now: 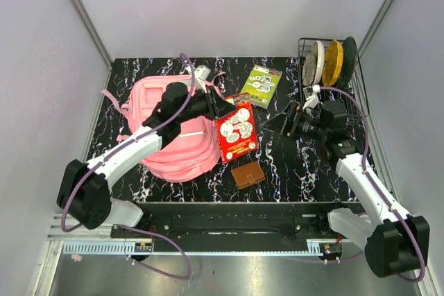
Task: Pack the student bag
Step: Pick up the book from the center of the board.
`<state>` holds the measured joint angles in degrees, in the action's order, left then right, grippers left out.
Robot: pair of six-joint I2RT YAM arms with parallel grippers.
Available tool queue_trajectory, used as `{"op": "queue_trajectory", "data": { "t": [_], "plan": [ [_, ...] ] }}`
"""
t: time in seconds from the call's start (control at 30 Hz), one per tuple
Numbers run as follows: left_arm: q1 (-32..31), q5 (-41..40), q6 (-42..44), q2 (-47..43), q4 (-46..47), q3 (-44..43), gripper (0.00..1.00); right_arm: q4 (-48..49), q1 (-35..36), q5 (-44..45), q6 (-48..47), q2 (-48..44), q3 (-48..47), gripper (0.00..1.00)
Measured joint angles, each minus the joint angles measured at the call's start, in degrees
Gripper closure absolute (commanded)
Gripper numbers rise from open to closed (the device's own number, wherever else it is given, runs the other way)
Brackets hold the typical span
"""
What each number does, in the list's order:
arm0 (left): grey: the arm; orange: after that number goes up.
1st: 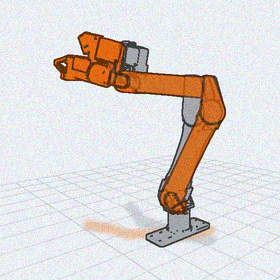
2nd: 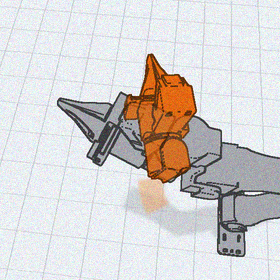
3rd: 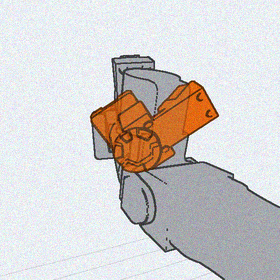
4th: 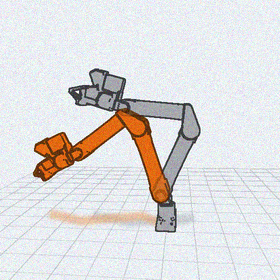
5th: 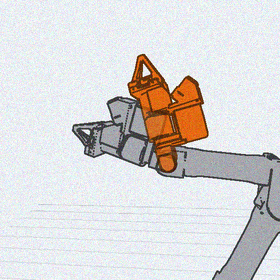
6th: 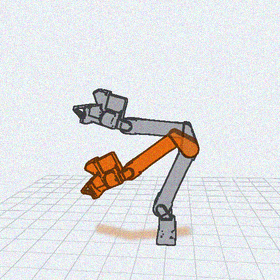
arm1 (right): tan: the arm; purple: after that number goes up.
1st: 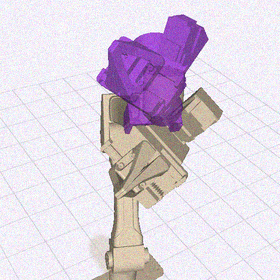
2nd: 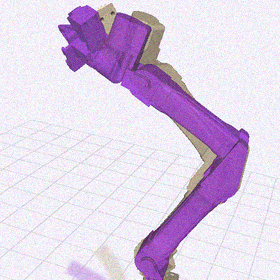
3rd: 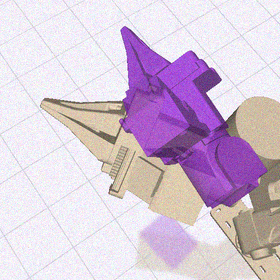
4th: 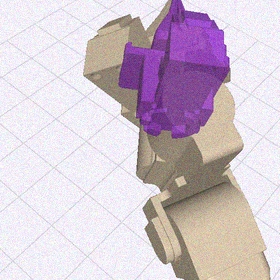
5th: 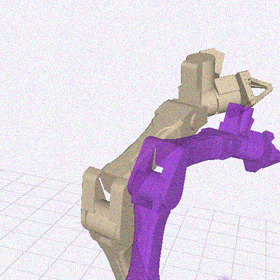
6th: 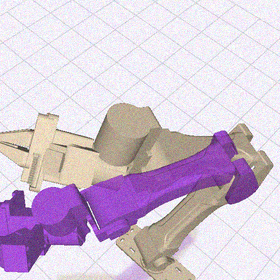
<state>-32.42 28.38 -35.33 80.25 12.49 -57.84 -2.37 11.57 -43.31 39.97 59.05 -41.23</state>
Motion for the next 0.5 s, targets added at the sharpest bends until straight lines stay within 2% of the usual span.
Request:
{"op": "queue_trajectory", "data": {
  "t": [0.1, 0.23, 0.37, 0.5],
  "plan": [
    [2.82, -5.40, -0.07, -4.68, -3.04, 2.60, 1.00, 0.28, 0.00, 2.21, 3.32, -2.67, 0.90, 0.09],
    [5.51, -11.80, -2.05, -10.58, -4.87, 4.31, 1.00, 8.28, 0.96, 2.71, 12.81, -5.35, 7.72, 0.08],
    [5.68, -15.17, -5.75, -15.19, -1.90, 5.95, 1.00, 10.78, 6.84, 5.42, 17.88, -5.18, 11.85, 0.08],
    [5.75, -15.02, -10.03, -15.98, 2.93, 7.87, 1.00, 16.41, 11.19, 6.29, 20.92, -2.54, 11.96, 0.08]
  ]
}}
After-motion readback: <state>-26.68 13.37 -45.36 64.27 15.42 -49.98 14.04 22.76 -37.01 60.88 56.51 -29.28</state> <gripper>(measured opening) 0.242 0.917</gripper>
